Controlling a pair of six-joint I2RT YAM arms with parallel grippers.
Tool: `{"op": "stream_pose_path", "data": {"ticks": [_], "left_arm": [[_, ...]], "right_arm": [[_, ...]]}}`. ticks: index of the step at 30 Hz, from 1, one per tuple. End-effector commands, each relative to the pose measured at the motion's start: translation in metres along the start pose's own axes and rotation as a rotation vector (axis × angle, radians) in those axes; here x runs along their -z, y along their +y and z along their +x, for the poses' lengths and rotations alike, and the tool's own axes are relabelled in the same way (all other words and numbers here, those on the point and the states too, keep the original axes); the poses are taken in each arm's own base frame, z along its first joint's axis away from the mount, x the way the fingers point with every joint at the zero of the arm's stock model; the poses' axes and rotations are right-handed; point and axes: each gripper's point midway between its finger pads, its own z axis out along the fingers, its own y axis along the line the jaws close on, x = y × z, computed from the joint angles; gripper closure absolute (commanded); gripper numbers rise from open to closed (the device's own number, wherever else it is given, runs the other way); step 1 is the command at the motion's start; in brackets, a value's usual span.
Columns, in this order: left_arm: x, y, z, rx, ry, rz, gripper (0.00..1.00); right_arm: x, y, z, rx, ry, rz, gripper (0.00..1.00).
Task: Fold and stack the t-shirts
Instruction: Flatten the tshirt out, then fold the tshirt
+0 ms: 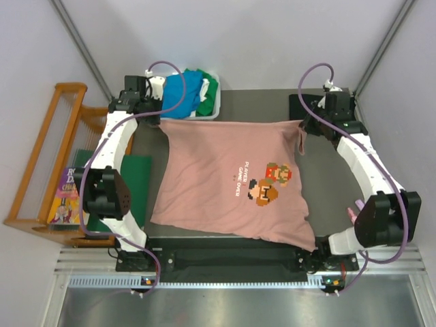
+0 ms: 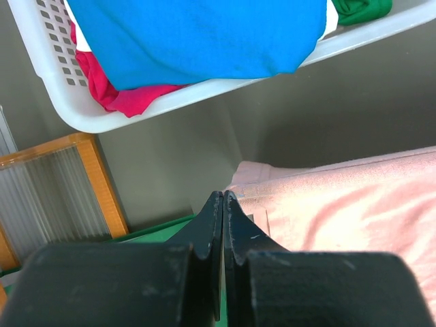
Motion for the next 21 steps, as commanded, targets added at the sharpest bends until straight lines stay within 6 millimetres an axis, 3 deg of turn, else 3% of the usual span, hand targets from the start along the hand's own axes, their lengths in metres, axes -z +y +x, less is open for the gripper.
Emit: {"op": "stream_pose_path", "data": {"ticks": [1, 6, 14, 19, 21], "left_arm": [[0.017, 0.018, -0.025, -0.026, -0.079, -0.084, 1.00], [0.014, 0.023, -0.033, -0.006, -0.083, -0.103, 1.00], [0.011, 0.035, -0.048, 0.036, -0.079, -0.155, 1.00], [0.014, 0.023, -0.045, 0.032, -0.072, -0.102, 1.00], [0.017, 0.018, -0.041, 0.026, -0.067, -0.089, 1.00]], "right_arm": [[-0.009, -0.006, -0.029, 0.016, -0.055, 0.050, 1.00], [-0.030, -0.005, -0.037, 0.023, -0.031, 0.062, 1.00], [-0.048, -0.004, -0.056, 0.054, -0.027, 0.079, 1.00], [-0.046, -0.005, -0.048, 0.049, -0.015, 0.073, 1.00], [-0.036, 0.001, -0.046, 0.044, -0.021, 0.049, 1.00]]}}
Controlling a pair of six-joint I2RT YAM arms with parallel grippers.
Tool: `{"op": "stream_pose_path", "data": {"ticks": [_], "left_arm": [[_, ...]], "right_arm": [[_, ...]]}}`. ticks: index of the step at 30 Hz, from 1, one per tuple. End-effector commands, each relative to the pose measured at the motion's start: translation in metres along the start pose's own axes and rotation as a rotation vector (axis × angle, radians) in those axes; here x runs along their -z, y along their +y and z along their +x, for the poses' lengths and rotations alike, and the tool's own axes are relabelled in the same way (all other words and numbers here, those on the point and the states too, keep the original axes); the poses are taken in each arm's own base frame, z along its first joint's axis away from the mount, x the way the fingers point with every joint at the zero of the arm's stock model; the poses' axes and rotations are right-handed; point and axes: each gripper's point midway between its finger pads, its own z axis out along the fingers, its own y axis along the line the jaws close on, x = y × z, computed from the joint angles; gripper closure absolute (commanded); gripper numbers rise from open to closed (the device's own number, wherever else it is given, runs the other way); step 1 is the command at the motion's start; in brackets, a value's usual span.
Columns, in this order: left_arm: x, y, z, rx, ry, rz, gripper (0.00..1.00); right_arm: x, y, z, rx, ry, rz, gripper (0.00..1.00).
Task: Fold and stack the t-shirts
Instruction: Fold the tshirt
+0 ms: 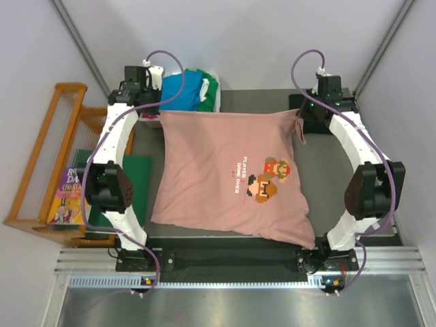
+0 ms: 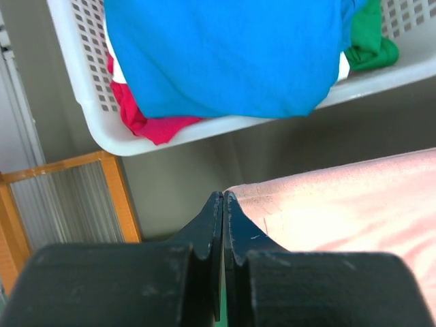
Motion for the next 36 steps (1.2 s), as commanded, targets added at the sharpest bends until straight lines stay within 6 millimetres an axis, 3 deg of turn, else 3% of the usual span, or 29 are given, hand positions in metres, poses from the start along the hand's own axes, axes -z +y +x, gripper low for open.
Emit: {"op": "stream_pose_path", "data": {"ticks": [1, 3, 6, 9, 13, 15, 18, 19, 21, 22, 24, 25, 32, 36], "left_arm": [[0.019, 0.004, -0.006, -0.005, -0.024, -0.025, 1.00], [0.026, -0.002, -0.004, -0.018, -0.023, 0.004, 1.00], [0.037, -0.013, 0.003, -0.035, -0.016, 0.037, 1.00], [0.050, -0.020, 0.010, -0.050, -0.012, 0.057, 1.00], [0.061, -0.031, 0.035, -0.065, 0.033, 0.107, 1.00], [0.070, -0.035, 0.042, -0.072, 0.032, 0.120, 1.00], [0.073, -0.042, 0.067, -0.080, 0.063, 0.147, 1.00], [0.070, -0.045, 0.084, -0.075, 0.096, 0.159, 1.00], [0.072, -0.048, 0.095, -0.078, 0.100, 0.163, 1.00], [0.068, -0.051, 0.112, -0.075, 0.135, 0.173, 1.00], [0.069, -0.054, 0.124, -0.074, 0.146, 0.181, 1.00], [0.065, -0.057, 0.140, -0.072, 0.174, 0.191, 1.00], [0.049, -0.059, 0.191, -0.073, 0.274, 0.186, 1.00], [0.040, -0.059, 0.205, -0.065, 0.318, 0.180, 1.00]], "right_arm": [[0.021, -0.001, -0.010, 0.007, -0.063, 0.002, 1.00], [0.037, 0.007, -0.007, 0.013, -0.078, -0.018, 1.00], [0.056, 0.008, 0.013, 0.013, -0.057, -0.020, 1.00], [0.072, 0.004, 0.043, -0.005, -0.003, -0.030, 1.00], [0.084, -0.006, 0.089, -0.007, 0.099, -0.035, 1.00], [0.095, -0.007, 0.101, -0.002, 0.114, -0.044, 1.00], [0.103, -0.013, 0.125, -0.004, 0.156, -0.046, 1.00], [0.102, -0.018, 0.138, -0.010, 0.184, -0.039, 1.00], [0.104, -0.019, 0.151, -0.011, 0.210, -0.046, 1.00], [0.103, -0.023, 0.163, -0.015, 0.242, -0.041, 1.00], [0.105, -0.024, 0.173, -0.024, 0.260, -0.049, 1.00], [0.103, -0.027, 0.182, -0.028, 0.278, -0.044, 1.00], [0.107, -0.024, 0.201, -0.039, 0.337, -0.085, 1.00], [0.111, -0.022, 0.221, -0.054, 0.398, -0.116, 0.58]]}}
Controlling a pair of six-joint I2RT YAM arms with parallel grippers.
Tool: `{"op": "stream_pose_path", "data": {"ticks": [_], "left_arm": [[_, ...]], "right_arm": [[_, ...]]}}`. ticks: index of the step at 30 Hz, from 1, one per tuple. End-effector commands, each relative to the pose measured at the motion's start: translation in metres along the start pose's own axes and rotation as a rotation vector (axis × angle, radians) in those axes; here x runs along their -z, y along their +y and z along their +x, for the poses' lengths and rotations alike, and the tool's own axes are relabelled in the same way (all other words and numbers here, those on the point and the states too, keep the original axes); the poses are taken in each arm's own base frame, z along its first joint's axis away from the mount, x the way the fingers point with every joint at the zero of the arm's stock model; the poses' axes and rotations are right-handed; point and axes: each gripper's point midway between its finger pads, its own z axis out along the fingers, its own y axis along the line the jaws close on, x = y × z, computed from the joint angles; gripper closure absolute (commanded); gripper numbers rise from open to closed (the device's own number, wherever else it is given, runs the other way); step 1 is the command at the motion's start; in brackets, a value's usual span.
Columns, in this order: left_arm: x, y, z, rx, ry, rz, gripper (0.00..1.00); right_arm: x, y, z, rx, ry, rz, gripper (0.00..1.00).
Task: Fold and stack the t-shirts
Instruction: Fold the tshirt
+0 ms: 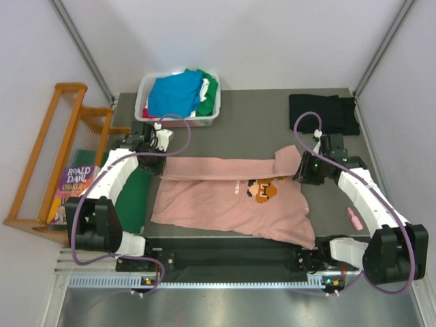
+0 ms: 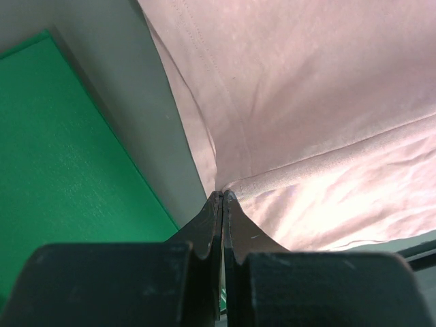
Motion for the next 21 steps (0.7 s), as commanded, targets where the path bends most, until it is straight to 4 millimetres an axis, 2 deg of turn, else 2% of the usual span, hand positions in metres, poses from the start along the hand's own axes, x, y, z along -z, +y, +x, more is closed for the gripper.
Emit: {"op": "stream_pose_path", "data": {"ticks": [1, 3, 4, 6, 8, 10, 11, 13, 15, 16, 17, 19, 20, 21], "left_arm": [[-0.007, 0.007, -0.013, -0.016, -0.053, -0.025, 1.00], [-0.007, 0.005, -0.014, -0.008, -0.054, -0.016, 1.00], [-0.006, 0.006, -0.018, -0.009, -0.061, -0.016, 1.00], [-0.005, 0.007, -0.021, -0.005, -0.069, -0.023, 1.00], [-0.003, 0.010, -0.026, -0.004, -0.072, -0.034, 1.00], [-0.002, 0.008, -0.026, -0.002, -0.064, -0.024, 1.00], [-0.003, 0.005, -0.025, 0.000, -0.060, -0.008, 1.00], [-0.002, 0.000, -0.023, 0.011, -0.056, 0.019, 0.93], [0.000, -0.011, -0.021, 0.016, -0.061, 0.071, 0.71], [0.002, -0.014, -0.021, 0.016, -0.061, 0.088, 0.36], [0.003, -0.015, -0.019, 0.022, -0.054, 0.094, 0.19], [0.005, -0.017, -0.020, 0.030, -0.057, 0.100, 0.02], [0.006, -0.017, -0.019, 0.034, -0.050, 0.100, 0.02], [0.007, -0.017, -0.020, 0.035, -0.051, 0.097, 0.02]], "right_arm": [[0.005, 0.011, 0.017, 0.006, 0.044, -0.071, 0.55], [0.007, 0.013, 0.022, 0.004, 0.058, -0.087, 0.45], [0.010, 0.014, 0.022, 0.003, 0.053, -0.092, 0.44], [0.019, 0.020, 0.013, 0.003, 0.021, -0.106, 0.42], [0.027, 0.029, 0.008, -0.002, 0.015, -0.136, 0.33], [0.039, 0.042, -0.008, -0.010, -0.018, -0.167, 0.22], [0.043, 0.048, -0.014, -0.014, -0.030, -0.186, 0.20], [0.058, 0.063, -0.037, -0.019, -0.091, -0.223, 0.15], [0.064, 0.074, -0.068, -0.024, -0.165, -0.240, 0.05], [0.064, 0.078, -0.078, -0.022, -0.181, -0.247, 0.05], [0.054, 0.082, -0.089, -0.024, -0.175, -0.251, 0.05], [0.050, 0.091, -0.109, -0.023, -0.189, -0.268, 0.06], [0.035, 0.090, -0.113, -0.035, -0.160, -0.254, 0.07], [0.033, 0.094, -0.123, -0.036, -0.179, -0.265, 0.07]]}}
